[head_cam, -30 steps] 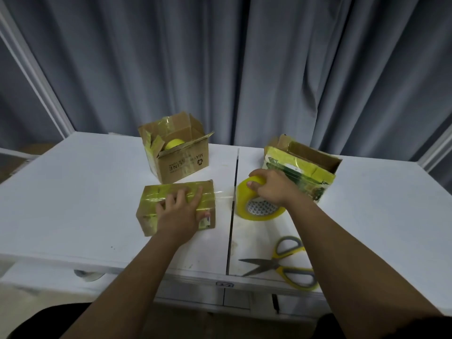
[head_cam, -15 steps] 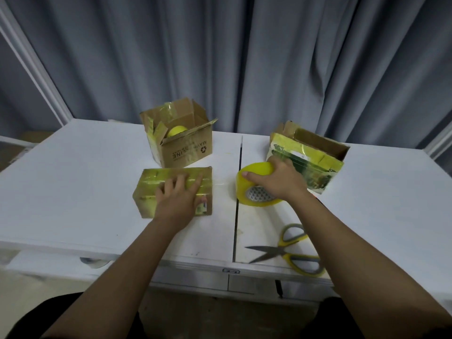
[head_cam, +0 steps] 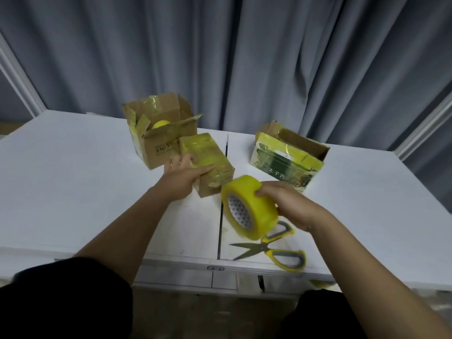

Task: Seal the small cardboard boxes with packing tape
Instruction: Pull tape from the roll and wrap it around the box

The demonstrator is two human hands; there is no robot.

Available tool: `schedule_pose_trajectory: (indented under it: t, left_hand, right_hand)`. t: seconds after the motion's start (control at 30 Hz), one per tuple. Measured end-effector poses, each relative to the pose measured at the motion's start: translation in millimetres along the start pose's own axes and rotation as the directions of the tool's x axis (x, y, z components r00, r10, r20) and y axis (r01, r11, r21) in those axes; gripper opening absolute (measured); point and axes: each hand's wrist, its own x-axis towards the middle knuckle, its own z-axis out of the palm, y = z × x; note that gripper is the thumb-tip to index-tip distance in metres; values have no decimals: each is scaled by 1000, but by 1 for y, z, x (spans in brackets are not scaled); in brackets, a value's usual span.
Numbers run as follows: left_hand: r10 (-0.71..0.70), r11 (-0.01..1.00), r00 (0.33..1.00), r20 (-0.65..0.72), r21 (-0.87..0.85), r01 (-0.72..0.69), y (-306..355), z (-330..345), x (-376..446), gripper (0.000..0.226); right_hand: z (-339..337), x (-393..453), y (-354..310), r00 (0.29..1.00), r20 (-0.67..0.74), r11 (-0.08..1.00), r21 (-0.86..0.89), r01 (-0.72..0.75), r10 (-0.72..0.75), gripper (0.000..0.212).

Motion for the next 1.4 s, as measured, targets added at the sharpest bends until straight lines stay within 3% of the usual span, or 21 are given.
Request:
schedule_pose_trajectory:
  t: [0.1,0.2,0.27,0.33,0.4,0.47,0.53,0.6,0.67,0.73,0.77,0.83,0.93,1.0,1.13,1.3,1.4]
  left_hand:
    - [0,998,996,87,-56,5,8,-8,15,65]
    - [29,957,991,133,-290,10,12,-11,10,65]
    - [-18,873,997,79,-484,54,14,-16,-8,56]
    - [-211,768,977,-1,-619,165,24,-22,-33,37]
    - [-329,606,942,72,-749,269,43,-28,-64,43]
    - [-235,506,941,242,-796,331,62,-34,-92,58]
    - [-166,489,941,295,-804,339,69,-33,-108,53]
    - [-213,472,936,281,-809,350,68,-35,-117,53]
    - [-306,435,907,288,-806,402,61,-34,-124,59]
    - [-344,385,889,303,-817,428,52,-35,-129,52]
    - [-344,368,887,307,-825,429,49,-36,-131,46]
    - [-362,347,880,308,-831,434,44,-37,-132,37]
    - [-401,341,867,295,-831,440,36,-37,-133,35]
    - [-418,370,870,261,-826,426,31,-37,-134,37]
    - [-477,450,860,179,-791,414,27,-37,-129,58]
    - [-515,516,849,117,-749,416,36,-26,-126,59]
    - [-530,541,843,90,-730,418,40,-25,-124,58]
  right_hand:
    - [25,-9,2,998,62,980,197,-7,-5,15]
    - [51,-16,8,999,36,944,330,-14,2,14]
    - [67,-20,14,1000,10,932,362,0,-4,11]
    - [80,-22,16,1000,-17,928,373,24,-19,9]
    - [92,-22,16,998,-42,913,404,59,-45,10]
    - [104,-22,15,998,-36,882,468,61,-50,14]
    - [112,-21,15,997,29,874,484,53,-77,17]
    - [110,-19,18,994,63,925,374,59,-89,27]
    - [93,-9,19,980,-124,985,49,165,-158,31]
    - [74,8,15,883,-301,919,-273,283,-361,24]
    - [68,19,11,849,-284,862,-391,321,-445,25]
    - [66,45,4,849,-79,719,-576,389,-522,41]
    - [78,76,0,885,208,464,-788,404,-417,56]
    - [80,85,3,908,219,387,-850,357,-357,59]
    - [83,90,9,927,159,426,-853,302,-339,68]
    - [90,92,4,955,146,481,-838,259,-259,67]
    - [88,84,-4,954,144,678,-676,289,-263,61]
